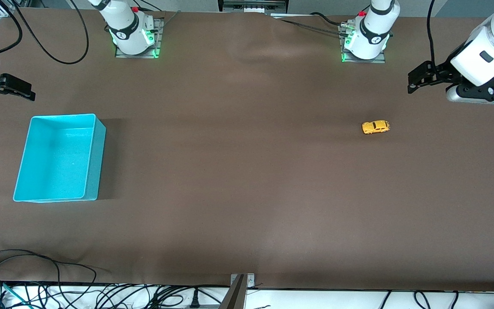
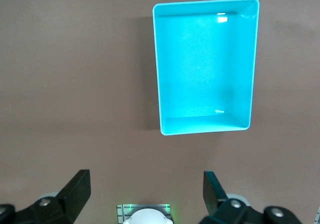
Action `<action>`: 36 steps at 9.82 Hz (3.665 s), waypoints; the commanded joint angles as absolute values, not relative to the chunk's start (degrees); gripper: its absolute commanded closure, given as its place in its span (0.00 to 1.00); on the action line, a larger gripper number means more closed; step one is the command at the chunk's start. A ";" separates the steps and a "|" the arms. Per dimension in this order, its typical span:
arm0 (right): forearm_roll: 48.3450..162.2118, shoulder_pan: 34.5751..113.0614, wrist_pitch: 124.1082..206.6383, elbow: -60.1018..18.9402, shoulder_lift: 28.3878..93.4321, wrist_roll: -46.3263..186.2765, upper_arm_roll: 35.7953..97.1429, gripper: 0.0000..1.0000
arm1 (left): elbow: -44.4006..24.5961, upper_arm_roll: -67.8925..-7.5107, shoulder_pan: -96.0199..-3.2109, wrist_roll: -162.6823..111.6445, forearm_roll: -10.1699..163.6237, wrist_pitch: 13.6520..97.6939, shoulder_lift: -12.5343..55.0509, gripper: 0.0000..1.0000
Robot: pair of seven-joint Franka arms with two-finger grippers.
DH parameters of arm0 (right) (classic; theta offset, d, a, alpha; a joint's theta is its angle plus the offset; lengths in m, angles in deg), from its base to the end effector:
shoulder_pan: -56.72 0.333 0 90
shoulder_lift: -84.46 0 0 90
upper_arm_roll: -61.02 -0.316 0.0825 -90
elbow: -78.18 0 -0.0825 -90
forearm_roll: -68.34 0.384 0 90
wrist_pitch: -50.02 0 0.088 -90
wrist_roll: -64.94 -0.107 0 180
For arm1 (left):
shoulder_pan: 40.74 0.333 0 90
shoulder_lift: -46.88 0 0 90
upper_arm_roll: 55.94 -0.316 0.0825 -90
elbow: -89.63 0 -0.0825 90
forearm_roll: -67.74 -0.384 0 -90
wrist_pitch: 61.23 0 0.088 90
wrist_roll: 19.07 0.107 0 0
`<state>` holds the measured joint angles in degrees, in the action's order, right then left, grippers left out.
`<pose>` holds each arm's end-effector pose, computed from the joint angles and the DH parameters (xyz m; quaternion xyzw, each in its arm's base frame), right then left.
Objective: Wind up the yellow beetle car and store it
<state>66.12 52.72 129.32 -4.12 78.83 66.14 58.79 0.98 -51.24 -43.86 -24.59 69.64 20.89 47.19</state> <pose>0.5643 -0.0233 0.6168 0.9970 -0.0071 -0.0756 0.0154 0.5326 -0.0772 0.6272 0.9982 -0.0214 -0.0558 0.0099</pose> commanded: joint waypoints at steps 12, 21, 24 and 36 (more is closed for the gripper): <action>67.47 52.68 128.15 -3.30 78.49 67.05 59.17 0.00 | 2.18 -51.37 -43.47 -23.46 70.20 19.54 46.97 0.00; 67.55 52.59 128.15 -3.38 78.40 67.05 59.26 0.00 | 2.10 -51.37 -43.47 -23.46 70.20 19.46 46.97 0.00; 67.55 52.50 128.15 -3.21 78.49 67.23 59.44 0.00 | 2.10 -51.37 -43.47 -23.38 70.20 19.02 46.97 0.00; 69.49 52.41 127.45 -3.21 78.66 67.23 59.53 0.00 | 2.18 -51.37 -43.47 -23.37 70.20 18.93 46.97 0.00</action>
